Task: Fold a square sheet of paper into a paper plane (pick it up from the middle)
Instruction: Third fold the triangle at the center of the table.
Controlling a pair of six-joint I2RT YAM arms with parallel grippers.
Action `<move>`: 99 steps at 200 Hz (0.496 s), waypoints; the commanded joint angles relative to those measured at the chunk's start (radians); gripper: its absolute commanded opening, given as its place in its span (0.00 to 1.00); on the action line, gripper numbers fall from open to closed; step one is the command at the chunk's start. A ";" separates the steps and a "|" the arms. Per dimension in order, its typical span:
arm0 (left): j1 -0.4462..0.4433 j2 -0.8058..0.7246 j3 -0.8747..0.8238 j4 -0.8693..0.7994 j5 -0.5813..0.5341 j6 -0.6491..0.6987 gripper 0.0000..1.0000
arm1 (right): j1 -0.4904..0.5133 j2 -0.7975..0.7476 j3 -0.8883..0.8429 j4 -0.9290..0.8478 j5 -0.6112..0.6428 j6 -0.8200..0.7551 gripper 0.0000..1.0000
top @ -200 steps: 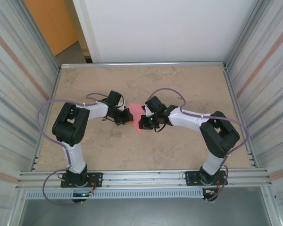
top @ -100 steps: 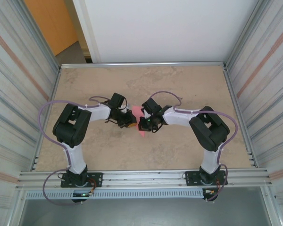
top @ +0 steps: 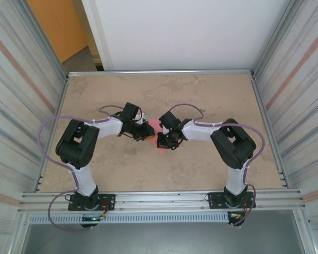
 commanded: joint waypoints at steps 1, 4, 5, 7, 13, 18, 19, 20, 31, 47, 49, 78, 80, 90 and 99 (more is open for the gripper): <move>-0.008 -0.011 -0.023 0.024 0.032 0.058 0.17 | -0.001 0.032 0.009 -0.068 0.043 0.009 0.05; -0.010 -0.009 -0.026 0.028 0.031 0.062 0.17 | -0.001 0.033 0.009 -0.069 0.043 0.010 0.05; -0.011 -0.009 -0.025 0.029 0.031 0.065 0.17 | -0.001 0.034 0.009 -0.069 0.043 0.010 0.05; -0.012 -0.010 -0.026 0.032 0.029 0.068 0.16 | -0.001 0.034 0.009 -0.070 0.042 0.008 0.05; -0.015 -0.012 -0.030 0.037 0.028 0.075 0.16 | -0.002 0.034 0.011 -0.070 0.042 0.010 0.05; -0.019 -0.011 -0.032 0.037 0.027 0.082 0.16 | -0.003 0.036 0.011 -0.071 0.041 0.010 0.05; -0.019 -0.011 -0.032 0.039 0.026 0.082 0.16 | -0.003 0.035 0.012 -0.071 0.041 0.011 0.05; -0.020 -0.011 -0.033 0.040 0.025 0.084 0.16 | -0.003 0.036 0.012 -0.072 0.042 0.011 0.05; -0.027 -0.010 -0.040 0.051 0.021 0.098 0.16 | -0.004 0.038 0.013 -0.076 0.041 0.011 0.05; -0.030 -0.001 -0.048 0.064 0.019 0.106 0.16 | -0.005 0.042 0.015 -0.081 0.039 0.013 0.05; -0.030 0.002 -0.048 0.065 0.018 0.107 0.16 | -0.005 0.042 0.016 -0.081 0.041 0.014 0.05; -0.030 0.038 -0.047 0.065 0.005 0.112 0.16 | -0.006 0.048 0.013 -0.093 0.042 0.018 0.05; -0.030 0.040 -0.046 0.064 0.003 0.112 0.16 | -0.007 0.048 0.013 -0.094 0.044 0.018 0.05; -0.029 0.052 -0.041 0.056 -0.007 0.114 0.16 | -0.007 0.048 0.011 -0.098 0.044 0.020 0.05; -0.030 0.061 -0.037 0.042 -0.025 0.116 0.15 | -0.007 0.051 0.010 -0.106 0.047 0.019 0.05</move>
